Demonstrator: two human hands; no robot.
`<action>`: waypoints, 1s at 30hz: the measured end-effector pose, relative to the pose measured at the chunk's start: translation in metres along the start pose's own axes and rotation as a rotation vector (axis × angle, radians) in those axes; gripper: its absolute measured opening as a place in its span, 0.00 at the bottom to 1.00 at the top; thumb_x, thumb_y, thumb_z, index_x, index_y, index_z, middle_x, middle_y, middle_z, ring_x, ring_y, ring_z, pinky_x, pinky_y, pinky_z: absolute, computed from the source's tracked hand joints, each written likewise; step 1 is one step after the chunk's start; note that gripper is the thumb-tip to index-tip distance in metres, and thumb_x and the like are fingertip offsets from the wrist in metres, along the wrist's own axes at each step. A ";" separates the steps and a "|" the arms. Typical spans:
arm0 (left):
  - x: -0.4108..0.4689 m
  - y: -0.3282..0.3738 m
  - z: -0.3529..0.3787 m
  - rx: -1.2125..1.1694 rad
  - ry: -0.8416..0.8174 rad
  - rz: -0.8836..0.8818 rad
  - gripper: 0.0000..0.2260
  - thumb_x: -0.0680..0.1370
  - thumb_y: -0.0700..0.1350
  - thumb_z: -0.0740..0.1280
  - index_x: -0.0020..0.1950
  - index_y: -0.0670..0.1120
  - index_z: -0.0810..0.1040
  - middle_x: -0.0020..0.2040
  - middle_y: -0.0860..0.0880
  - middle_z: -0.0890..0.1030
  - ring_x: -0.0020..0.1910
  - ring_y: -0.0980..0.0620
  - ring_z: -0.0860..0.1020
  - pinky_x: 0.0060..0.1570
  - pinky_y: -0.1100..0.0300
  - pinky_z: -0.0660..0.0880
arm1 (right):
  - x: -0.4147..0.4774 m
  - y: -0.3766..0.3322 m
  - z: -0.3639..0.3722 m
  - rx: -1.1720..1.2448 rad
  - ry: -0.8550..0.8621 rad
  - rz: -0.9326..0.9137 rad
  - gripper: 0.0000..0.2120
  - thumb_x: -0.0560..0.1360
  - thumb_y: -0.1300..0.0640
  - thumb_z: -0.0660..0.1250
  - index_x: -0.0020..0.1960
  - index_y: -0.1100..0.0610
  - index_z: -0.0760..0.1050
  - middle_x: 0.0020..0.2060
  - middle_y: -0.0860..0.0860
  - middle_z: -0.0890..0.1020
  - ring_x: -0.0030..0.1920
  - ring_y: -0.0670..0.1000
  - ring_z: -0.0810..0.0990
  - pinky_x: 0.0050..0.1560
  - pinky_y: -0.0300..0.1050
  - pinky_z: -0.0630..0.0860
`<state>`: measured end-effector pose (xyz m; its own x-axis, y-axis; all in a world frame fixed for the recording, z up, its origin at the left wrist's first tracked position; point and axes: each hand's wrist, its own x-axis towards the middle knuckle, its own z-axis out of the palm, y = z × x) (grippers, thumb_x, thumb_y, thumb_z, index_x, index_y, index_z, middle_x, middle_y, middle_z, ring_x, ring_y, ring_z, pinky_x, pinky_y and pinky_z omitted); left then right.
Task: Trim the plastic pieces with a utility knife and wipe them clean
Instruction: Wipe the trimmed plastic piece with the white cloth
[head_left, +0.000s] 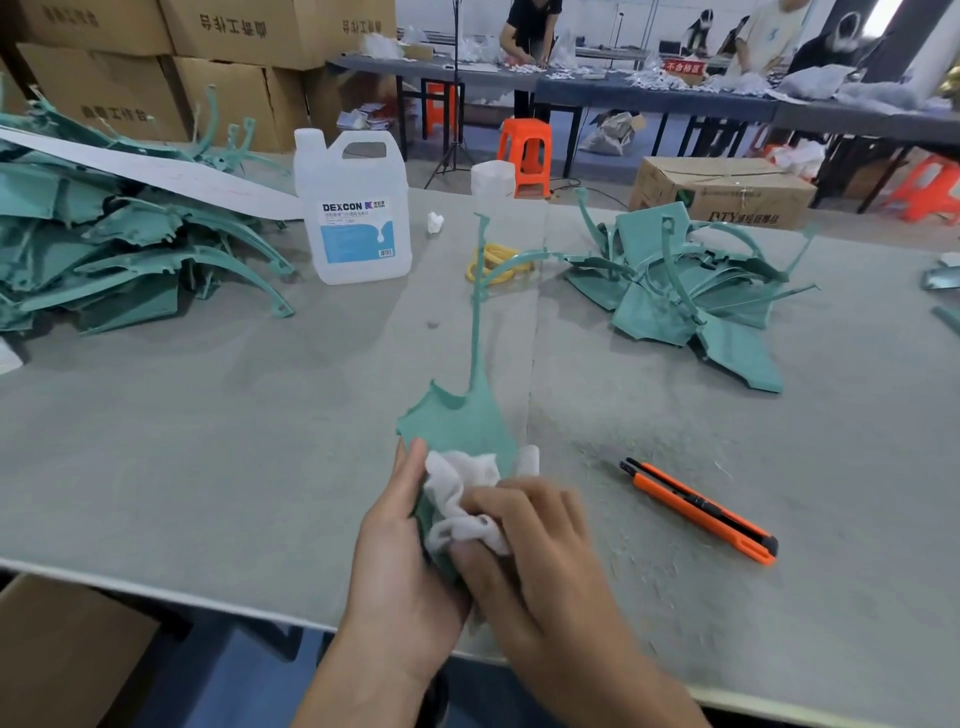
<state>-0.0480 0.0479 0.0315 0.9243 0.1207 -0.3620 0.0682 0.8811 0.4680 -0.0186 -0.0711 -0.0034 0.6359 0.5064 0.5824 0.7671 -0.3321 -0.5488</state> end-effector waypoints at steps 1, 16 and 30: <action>-0.002 0.000 -0.002 -0.009 -0.003 -0.005 0.22 0.74 0.57 0.66 0.52 0.39 0.87 0.51 0.39 0.86 0.43 0.45 0.86 0.36 0.54 0.83 | 0.004 0.007 -0.005 0.010 -0.010 0.010 0.10 0.84 0.44 0.60 0.61 0.45 0.73 0.54 0.42 0.74 0.55 0.46 0.72 0.59 0.41 0.69; -0.027 0.000 -0.008 -0.058 -0.240 -0.033 0.34 0.64 0.51 0.83 0.67 0.42 0.79 0.68 0.37 0.77 0.65 0.36 0.78 0.61 0.39 0.76 | 0.060 0.038 -0.014 0.781 0.498 0.778 0.13 0.78 0.57 0.73 0.57 0.52 0.70 0.47 0.52 0.81 0.39 0.44 0.82 0.36 0.40 0.79; -0.049 0.013 -0.028 0.163 0.011 0.122 0.19 0.65 0.31 0.66 0.51 0.42 0.86 0.55 0.35 0.84 0.48 0.35 0.85 0.36 0.41 0.81 | 0.086 0.078 -0.049 -0.054 0.392 0.244 0.07 0.84 0.53 0.61 0.61 0.49 0.73 0.60 0.56 0.70 0.52 0.40 0.69 0.51 0.41 0.76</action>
<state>-0.1033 0.0664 0.0329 0.9252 0.2284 -0.3032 0.0162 0.7742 0.6327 0.1002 -0.0925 0.0338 0.7741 0.0725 0.6290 0.5881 -0.4500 -0.6720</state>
